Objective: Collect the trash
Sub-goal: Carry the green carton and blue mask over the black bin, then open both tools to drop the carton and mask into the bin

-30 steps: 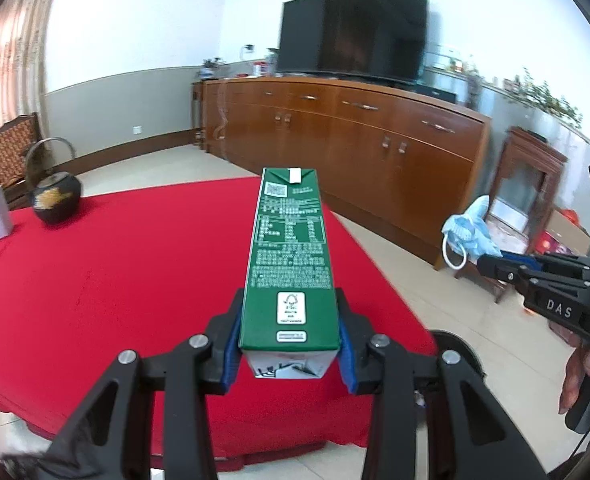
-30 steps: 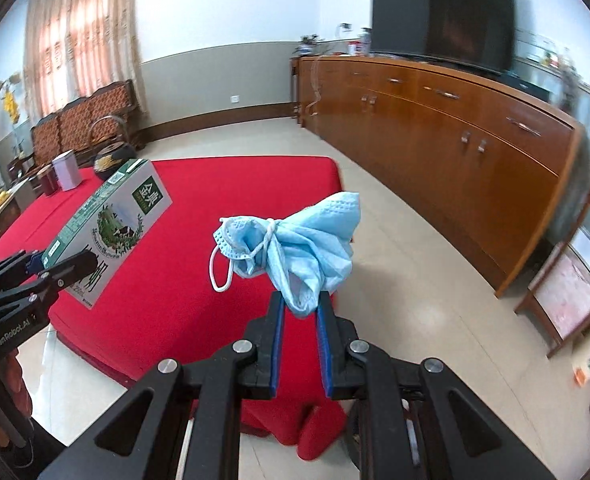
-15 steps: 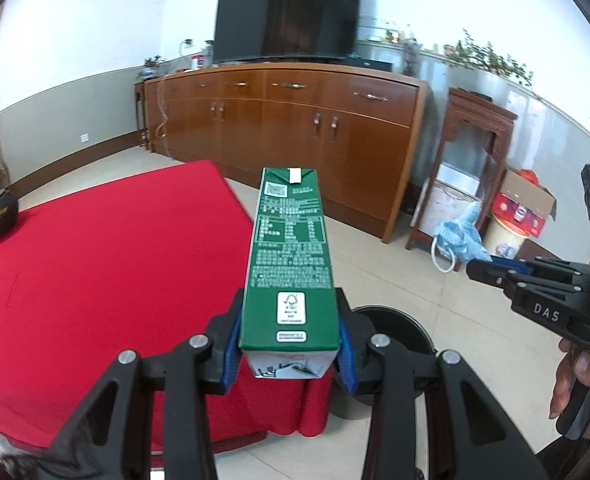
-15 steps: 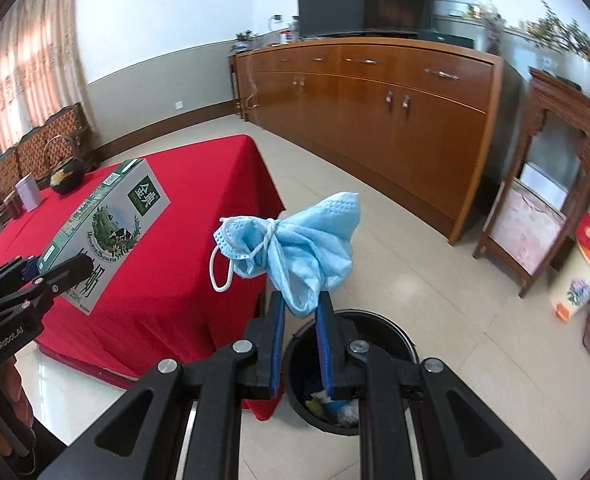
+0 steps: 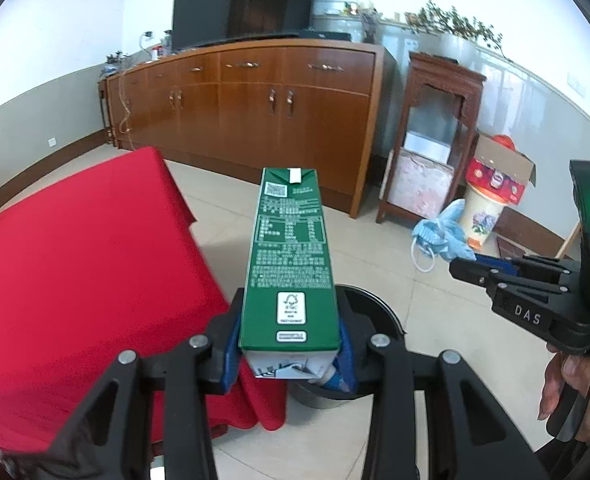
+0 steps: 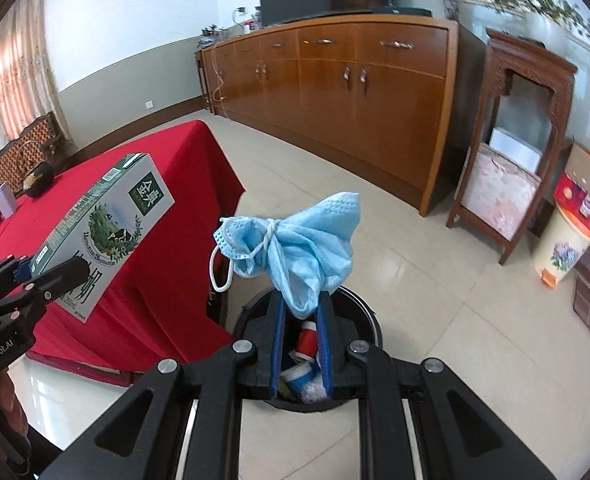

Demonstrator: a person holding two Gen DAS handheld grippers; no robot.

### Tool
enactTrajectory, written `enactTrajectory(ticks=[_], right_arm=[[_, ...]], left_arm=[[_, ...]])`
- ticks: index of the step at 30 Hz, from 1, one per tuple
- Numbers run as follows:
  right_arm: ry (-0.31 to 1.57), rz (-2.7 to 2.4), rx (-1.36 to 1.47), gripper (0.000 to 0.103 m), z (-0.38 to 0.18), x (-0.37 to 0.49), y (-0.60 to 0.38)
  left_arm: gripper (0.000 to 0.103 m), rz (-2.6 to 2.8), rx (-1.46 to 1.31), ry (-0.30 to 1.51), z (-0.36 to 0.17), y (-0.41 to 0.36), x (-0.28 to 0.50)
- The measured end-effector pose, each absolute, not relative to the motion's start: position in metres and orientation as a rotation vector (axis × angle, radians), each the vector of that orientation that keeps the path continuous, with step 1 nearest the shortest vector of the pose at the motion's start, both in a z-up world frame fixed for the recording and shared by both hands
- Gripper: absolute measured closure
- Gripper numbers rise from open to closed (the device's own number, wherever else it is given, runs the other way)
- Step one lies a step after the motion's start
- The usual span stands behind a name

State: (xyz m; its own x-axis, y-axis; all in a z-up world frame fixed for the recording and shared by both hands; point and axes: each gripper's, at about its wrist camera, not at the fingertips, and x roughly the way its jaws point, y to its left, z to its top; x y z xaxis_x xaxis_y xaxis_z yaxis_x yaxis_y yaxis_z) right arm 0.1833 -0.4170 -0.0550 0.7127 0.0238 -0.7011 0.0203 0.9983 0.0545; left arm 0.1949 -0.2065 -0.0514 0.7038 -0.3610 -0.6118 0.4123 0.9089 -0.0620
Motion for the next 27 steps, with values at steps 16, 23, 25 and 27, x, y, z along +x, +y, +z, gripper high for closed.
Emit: enactTrajectory(ticks=[16, 23, 25, 27], right_arm=[[0.907, 0.027, 0.081, 0.086, -0.129, 0.203, -0.453], [0.938, 0.056, 0.072, 0.086, -0.148, 0.220, -0.453], [0.954, 0.069, 0.060, 0.086, -0.154, 0.224, -0.450], [0.976, 0.086, 0.043, 0.086, -0.163, 0.232, -0.445]], left_arm=[[0.062, -0.478, 0.145, 0.768, -0.103, -0.266, 0.213], [0.062, -0.451, 0.129, 0.798, -0.120, -0.265, 0.225], [0.062, -0.443, 0.107, 0.818, -0.127, -0.262, 0.230], [0.062, -0.435, 0.099, 0.834, -0.134, -0.261, 0.232]])
